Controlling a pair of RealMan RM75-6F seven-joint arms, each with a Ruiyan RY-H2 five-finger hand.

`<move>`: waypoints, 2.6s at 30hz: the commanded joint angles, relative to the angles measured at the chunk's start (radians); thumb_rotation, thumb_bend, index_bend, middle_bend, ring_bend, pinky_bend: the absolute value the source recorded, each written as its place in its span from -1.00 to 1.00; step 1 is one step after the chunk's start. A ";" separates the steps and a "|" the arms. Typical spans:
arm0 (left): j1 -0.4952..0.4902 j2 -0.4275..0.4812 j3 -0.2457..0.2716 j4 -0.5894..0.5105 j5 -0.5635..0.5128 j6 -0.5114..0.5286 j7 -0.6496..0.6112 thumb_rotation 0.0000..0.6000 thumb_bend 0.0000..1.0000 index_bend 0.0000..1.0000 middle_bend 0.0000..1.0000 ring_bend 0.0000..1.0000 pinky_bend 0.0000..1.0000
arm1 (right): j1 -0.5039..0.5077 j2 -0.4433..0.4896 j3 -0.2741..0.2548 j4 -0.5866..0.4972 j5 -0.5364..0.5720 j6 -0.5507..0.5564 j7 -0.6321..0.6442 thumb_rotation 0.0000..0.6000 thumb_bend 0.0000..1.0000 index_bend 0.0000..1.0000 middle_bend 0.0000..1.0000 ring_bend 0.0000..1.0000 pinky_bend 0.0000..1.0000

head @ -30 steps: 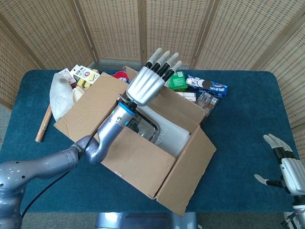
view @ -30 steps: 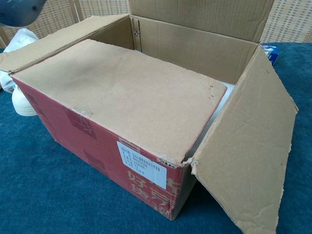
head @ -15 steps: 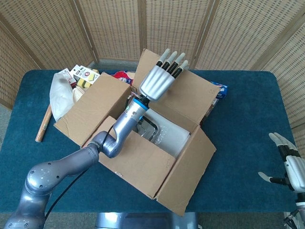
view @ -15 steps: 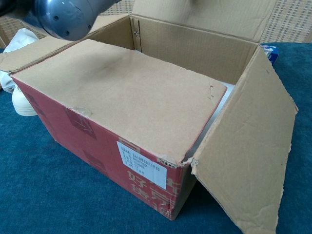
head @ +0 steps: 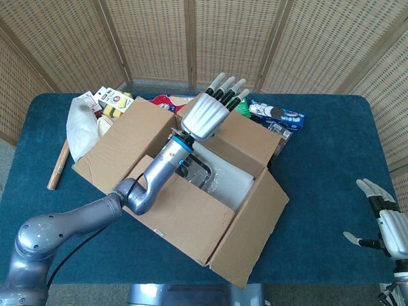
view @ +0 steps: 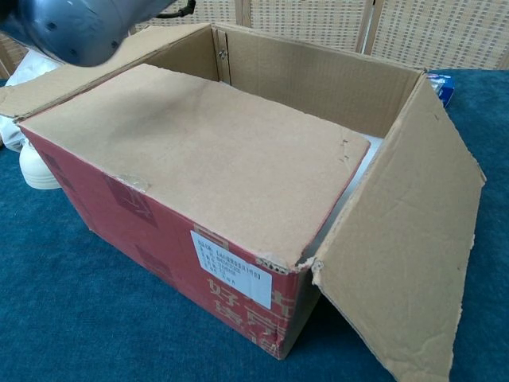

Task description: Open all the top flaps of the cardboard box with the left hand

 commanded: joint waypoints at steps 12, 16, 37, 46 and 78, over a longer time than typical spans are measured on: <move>0.161 0.354 0.075 -0.577 -0.232 -0.125 0.048 1.00 -0.91 0.28 0.34 0.23 0.48 | 0.002 -0.019 -0.006 -0.008 -0.017 0.007 -0.053 1.00 -1.00 -1.00 -1.00 -1.00 -1.00; 0.155 0.366 0.085 -0.619 -0.299 -0.117 0.088 1.00 -0.92 0.31 0.34 0.23 0.57 | 0.000 -0.019 -0.007 -0.011 -0.023 0.013 -0.058 1.00 -1.00 -1.00 -1.00 -1.00 -1.00; -0.024 0.341 0.119 -0.687 -0.851 -0.149 0.267 0.78 -1.00 -0.03 -0.14 -0.33 -0.06 | 0.004 -0.017 -0.010 -0.002 -0.024 0.008 -0.042 1.00 -1.00 -1.00 -1.00 -1.00 -1.00; -0.080 0.402 0.141 -0.726 -0.996 -0.192 0.242 0.58 -1.00 0.14 -0.05 -0.26 0.10 | 0.003 -0.017 -0.012 -0.002 -0.032 0.013 -0.043 1.00 -1.00 -1.00 -1.00 -1.00 -1.00; -0.045 0.382 0.218 -0.682 -0.789 -0.147 0.088 0.50 -1.00 0.27 -0.18 -0.50 -0.13 | 0.004 -0.023 -0.019 -0.004 -0.041 0.015 -0.058 1.00 -1.00 -1.00 -1.00 -1.00 -1.00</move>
